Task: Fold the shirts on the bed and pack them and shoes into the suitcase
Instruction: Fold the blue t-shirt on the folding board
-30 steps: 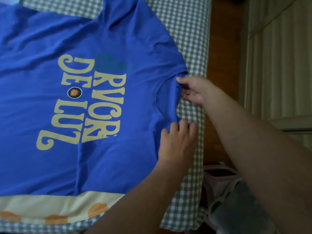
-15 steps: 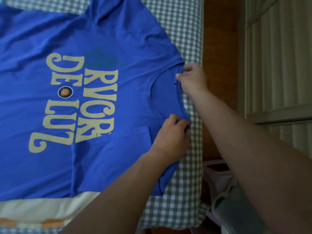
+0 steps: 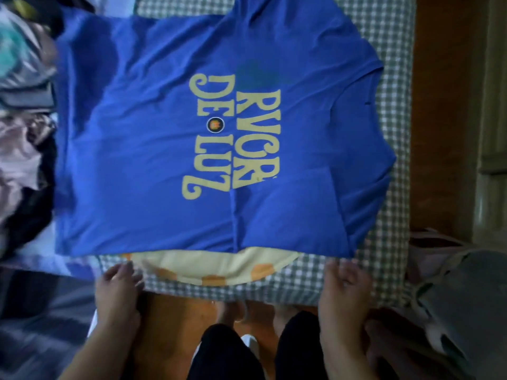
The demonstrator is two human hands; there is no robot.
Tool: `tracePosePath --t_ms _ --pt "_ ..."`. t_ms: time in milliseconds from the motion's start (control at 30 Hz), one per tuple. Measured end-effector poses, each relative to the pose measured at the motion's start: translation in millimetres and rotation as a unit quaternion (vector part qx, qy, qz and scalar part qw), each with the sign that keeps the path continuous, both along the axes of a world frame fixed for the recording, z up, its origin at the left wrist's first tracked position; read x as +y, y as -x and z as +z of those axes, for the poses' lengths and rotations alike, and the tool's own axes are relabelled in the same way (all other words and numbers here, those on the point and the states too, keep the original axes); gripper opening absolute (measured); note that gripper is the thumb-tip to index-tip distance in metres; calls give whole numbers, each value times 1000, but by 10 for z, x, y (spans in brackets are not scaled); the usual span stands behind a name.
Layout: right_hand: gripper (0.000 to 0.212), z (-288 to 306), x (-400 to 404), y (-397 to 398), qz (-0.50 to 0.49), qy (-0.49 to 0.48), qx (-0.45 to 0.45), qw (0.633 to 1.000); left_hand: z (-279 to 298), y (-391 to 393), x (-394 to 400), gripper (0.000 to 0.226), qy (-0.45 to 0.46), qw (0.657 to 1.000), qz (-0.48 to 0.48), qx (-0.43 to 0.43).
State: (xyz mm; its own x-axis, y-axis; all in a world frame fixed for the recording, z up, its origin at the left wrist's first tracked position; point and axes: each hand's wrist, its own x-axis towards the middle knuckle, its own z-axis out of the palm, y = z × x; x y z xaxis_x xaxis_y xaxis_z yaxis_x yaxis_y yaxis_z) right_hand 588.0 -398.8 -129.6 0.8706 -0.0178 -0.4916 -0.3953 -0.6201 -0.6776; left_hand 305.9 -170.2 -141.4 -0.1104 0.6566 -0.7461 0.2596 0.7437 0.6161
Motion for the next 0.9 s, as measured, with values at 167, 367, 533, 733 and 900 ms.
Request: tracePosePath --t_ms 167,367,533,733,900 --pt "17 -63 305 -96 -237 -157 139 949 -105 378 682 12 23 978 202 -41" --pt "8 43 362 -100 -254 -194 176 931 -169 575 1130 6 69 942 314 -101" --pt "5 110 298 -132 -304 -194 144 922 -170 857 1190 4 74 946 292 -118" --pt "13 282 -192 113 -308 -178 172 919 -105 1292 647 40 106 940 302 -116" --pt "45 486 -654 215 -302 -151 199 920 198 1522 84 31 153 935 306 -89"
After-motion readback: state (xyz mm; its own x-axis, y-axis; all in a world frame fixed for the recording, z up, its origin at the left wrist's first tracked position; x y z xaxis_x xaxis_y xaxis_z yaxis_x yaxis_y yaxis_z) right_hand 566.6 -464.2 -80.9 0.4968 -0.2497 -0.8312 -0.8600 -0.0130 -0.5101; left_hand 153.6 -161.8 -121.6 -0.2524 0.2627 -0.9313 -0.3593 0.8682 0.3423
